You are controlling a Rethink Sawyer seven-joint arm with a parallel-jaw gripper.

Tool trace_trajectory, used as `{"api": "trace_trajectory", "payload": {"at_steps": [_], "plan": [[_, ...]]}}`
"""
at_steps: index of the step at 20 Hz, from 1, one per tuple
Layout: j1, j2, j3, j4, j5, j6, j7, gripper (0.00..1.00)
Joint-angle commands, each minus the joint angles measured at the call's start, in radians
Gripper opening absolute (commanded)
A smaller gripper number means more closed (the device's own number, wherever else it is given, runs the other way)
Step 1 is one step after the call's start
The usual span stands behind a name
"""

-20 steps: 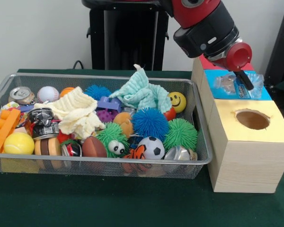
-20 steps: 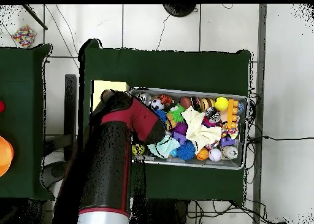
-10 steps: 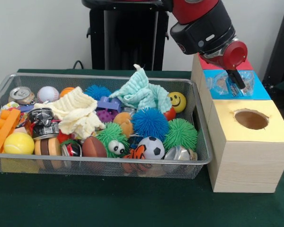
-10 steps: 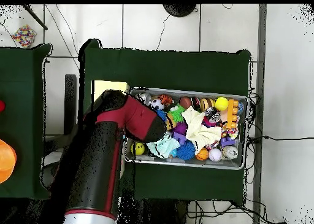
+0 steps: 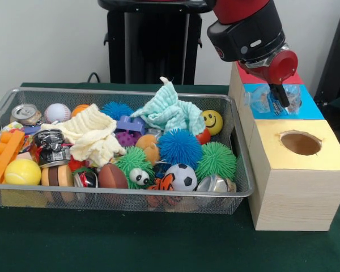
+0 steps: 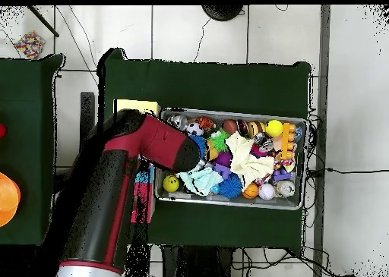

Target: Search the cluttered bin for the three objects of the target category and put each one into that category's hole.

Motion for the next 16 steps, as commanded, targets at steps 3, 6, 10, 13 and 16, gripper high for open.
{"api": "trace_trajectory", "payload": {"at_steps": [3,6,10,13,16], "plan": [[-0.021,0.280,-0.014,0.075,-0.140,-0.040,0.242,0.00],[-0.018,0.287,-0.023,0.067,-0.135,-0.068,0.242,0.00],[-0.010,0.303,-0.039,0.057,-0.133,-0.098,0.245,0.00],[-0.013,0.303,-0.041,0.054,-0.119,-0.133,0.247,0.00],[-0.013,0.305,-0.045,0.051,-0.107,-0.158,0.243,0.00]]}}
